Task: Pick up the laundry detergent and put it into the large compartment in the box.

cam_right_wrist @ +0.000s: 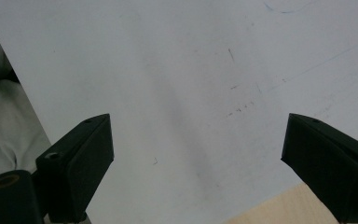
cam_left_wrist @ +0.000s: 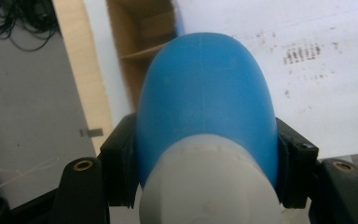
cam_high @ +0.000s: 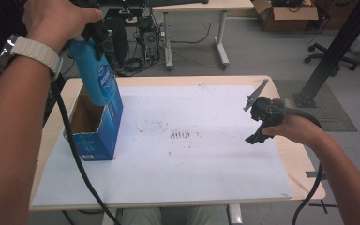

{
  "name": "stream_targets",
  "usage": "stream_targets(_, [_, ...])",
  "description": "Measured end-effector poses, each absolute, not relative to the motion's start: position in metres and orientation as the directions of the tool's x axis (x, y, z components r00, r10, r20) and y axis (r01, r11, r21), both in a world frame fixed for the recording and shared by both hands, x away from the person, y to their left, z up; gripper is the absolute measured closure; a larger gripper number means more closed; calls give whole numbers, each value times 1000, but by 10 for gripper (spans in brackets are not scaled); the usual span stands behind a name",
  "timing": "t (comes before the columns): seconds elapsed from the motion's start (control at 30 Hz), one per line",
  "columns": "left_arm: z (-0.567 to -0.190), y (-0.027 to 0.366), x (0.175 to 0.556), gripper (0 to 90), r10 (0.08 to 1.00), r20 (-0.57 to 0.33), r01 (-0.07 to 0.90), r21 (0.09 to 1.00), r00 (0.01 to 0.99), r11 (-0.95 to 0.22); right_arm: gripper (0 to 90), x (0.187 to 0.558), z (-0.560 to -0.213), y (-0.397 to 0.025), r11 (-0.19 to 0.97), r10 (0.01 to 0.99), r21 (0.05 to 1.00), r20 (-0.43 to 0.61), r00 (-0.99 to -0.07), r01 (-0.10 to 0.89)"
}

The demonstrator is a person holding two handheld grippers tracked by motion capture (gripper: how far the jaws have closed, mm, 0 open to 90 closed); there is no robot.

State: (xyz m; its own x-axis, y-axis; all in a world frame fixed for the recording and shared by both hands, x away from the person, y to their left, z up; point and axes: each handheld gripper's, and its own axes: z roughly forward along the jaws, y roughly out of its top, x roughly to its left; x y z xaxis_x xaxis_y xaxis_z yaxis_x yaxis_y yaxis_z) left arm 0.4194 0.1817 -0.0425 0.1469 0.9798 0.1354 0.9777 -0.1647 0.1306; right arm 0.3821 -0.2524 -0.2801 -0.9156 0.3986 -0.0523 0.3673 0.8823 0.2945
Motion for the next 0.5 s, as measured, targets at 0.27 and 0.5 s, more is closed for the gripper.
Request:
stream_targets(0.27, [-53,202,419,378,986,145,982,159,81,-104,88,384,-281,-251,884,394,293,-51,-918,364])
stream_targets(0.5, [-73,215,421,378,985,160,981,172,61,-89,88,385,-282,-249,885,391,295,-50,-919,360])
